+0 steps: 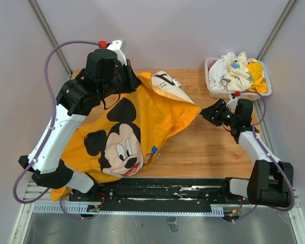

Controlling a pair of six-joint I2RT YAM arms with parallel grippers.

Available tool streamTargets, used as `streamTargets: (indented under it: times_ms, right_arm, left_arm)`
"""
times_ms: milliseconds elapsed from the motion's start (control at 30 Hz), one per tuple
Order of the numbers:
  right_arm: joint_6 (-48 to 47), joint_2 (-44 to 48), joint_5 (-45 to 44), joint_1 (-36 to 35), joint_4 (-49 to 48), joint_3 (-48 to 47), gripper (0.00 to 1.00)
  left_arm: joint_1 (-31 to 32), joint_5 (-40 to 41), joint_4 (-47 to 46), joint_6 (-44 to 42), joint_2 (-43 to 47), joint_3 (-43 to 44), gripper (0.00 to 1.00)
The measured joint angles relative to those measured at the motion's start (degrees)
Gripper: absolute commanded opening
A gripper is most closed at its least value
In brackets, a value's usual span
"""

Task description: Remove the trousers from the hanger

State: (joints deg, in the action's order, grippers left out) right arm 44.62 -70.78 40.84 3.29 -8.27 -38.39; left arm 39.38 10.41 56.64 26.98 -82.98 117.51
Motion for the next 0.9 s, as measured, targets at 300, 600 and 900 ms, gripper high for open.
streamTargets:
  times_ms: [300, 600, 900]
  right_arm:
    - [7.2, -8.4, 6.9, 0.4, -10.8, -0.4, 0.52]
    - [11.5, -11.3, 15.9, -8.3, -15.8, -1.9, 0.54]
    - [12.7, -11.0, 19.3, -15.1, -16.6, -0.8, 0.55]
  left_arm:
    - [-0.2, -5.2, -0.3, -0.2, 2.5, -0.2, 0.0]
    - [-0.3, -9.3, -2.1, -0.2, 2.5, 0.2, 0.0]
    - [-1.1, -9.5, -4.0, 0.5, 2.3, 0.3, 0.0]
